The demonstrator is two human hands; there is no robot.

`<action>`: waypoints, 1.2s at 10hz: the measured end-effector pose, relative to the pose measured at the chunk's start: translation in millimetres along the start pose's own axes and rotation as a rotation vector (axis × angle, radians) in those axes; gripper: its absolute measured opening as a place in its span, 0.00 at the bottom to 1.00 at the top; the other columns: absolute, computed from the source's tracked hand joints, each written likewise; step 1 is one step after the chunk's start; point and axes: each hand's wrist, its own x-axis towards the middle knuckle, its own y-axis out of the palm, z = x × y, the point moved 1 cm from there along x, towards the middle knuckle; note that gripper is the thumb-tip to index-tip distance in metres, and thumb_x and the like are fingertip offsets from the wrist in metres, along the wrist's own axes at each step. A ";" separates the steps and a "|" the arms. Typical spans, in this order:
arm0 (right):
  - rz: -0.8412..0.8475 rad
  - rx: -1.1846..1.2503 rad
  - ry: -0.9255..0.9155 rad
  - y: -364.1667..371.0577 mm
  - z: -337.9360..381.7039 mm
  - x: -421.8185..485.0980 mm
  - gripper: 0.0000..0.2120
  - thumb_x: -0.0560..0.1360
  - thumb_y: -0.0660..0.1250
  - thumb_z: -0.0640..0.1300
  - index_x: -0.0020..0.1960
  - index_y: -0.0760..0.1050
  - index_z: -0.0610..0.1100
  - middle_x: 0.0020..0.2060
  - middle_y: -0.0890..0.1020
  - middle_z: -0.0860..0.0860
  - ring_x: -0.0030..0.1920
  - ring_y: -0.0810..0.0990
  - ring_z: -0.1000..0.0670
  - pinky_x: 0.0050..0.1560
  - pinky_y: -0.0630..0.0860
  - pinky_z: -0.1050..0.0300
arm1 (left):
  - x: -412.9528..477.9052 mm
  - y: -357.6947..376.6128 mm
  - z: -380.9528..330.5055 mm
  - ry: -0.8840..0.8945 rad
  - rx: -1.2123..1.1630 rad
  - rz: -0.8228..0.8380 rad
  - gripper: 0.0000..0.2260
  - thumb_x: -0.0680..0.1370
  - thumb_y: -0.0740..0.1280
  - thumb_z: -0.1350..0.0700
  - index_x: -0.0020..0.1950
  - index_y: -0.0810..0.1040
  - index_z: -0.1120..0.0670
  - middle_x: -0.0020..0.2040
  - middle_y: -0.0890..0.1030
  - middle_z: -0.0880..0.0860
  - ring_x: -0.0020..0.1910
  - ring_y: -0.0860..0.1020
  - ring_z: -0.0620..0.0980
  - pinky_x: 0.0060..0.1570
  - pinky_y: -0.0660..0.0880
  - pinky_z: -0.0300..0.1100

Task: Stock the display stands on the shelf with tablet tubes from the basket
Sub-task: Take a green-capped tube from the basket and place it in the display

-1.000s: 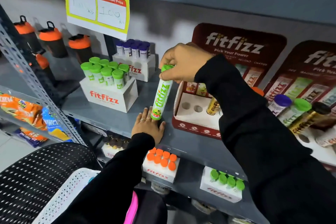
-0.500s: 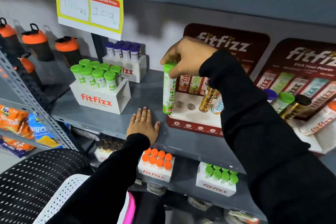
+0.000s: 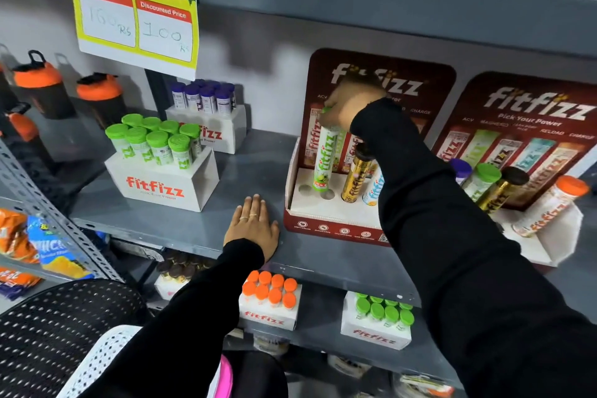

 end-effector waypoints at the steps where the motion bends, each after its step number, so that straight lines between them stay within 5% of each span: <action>1: -0.025 -0.010 0.093 10.4 -9.2 4.5 0.18 0.77 0.65 0.43 0.66 0.71 0.39 0.65 0.75 0.43 0.64 0.74 0.42 0.61 0.73 0.54 | -0.3 0.3 0.6 0.003 0.011 -0.004 0.27 0.82 0.45 0.48 0.76 0.45 0.60 0.77 0.45 0.56 0.76 0.44 0.52 0.74 0.43 0.46; 4: -0.038 -0.052 0.180 33.3 -24.9 20.4 0.14 0.75 0.68 0.46 0.57 0.76 0.40 0.55 0.81 0.43 0.55 0.80 0.44 0.44 0.72 0.58 | 0.0 1.1 -0.6 -0.005 0.031 0.002 0.27 0.82 0.44 0.47 0.76 0.45 0.60 0.77 0.45 0.56 0.76 0.44 0.52 0.74 0.43 0.46; 6: -0.030 -0.051 0.187 40.1 -27.0 20.1 0.21 0.74 0.69 0.45 0.64 0.70 0.39 0.62 0.76 0.42 0.61 0.77 0.42 0.57 0.76 0.53 | -0.1 2.4 -0.4 -0.012 0.036 0.009 0.27 0.82 0.43 0.46 0.76 0.45 0.59 0.78 0.45 0.56 0.76 0.43 0.52 0.74 0.42 0.46; 11: -0.014 -0.061 0.154 41.9 -32.4 16.8 0.24 0.72 0.72 0.44 0.66 0.71 0.42 0.63 0.77 0.44 0.64 0.74 0.43 0.60 0.75 0.53 | 0.5 1.8 -1.0 -0.013 0.032 -0.029 0.27 0.81 0.44 0.46 0.76 0.46 0.59 0.78 0.46 0.56 0.76 0.44 0.52 0.74 0.43 0.46; 12: -0.084 -0.054 0.128 48.5 -25.7 9.3 0.19 0.74 0.69 0.42 0.65 0.73 0.41 0.61 0.79 0.44 0.61 0.77 0.43 0.53 0.75 0.58 | -0.8 1.4 0.6 -0.003 -0.027 -0.089 0.26 0.81 0.47 0.47 0.76 0.52 0.59 0.77 0.53 0.57 0.76 0.50 0.53 0.74 0.46 0.46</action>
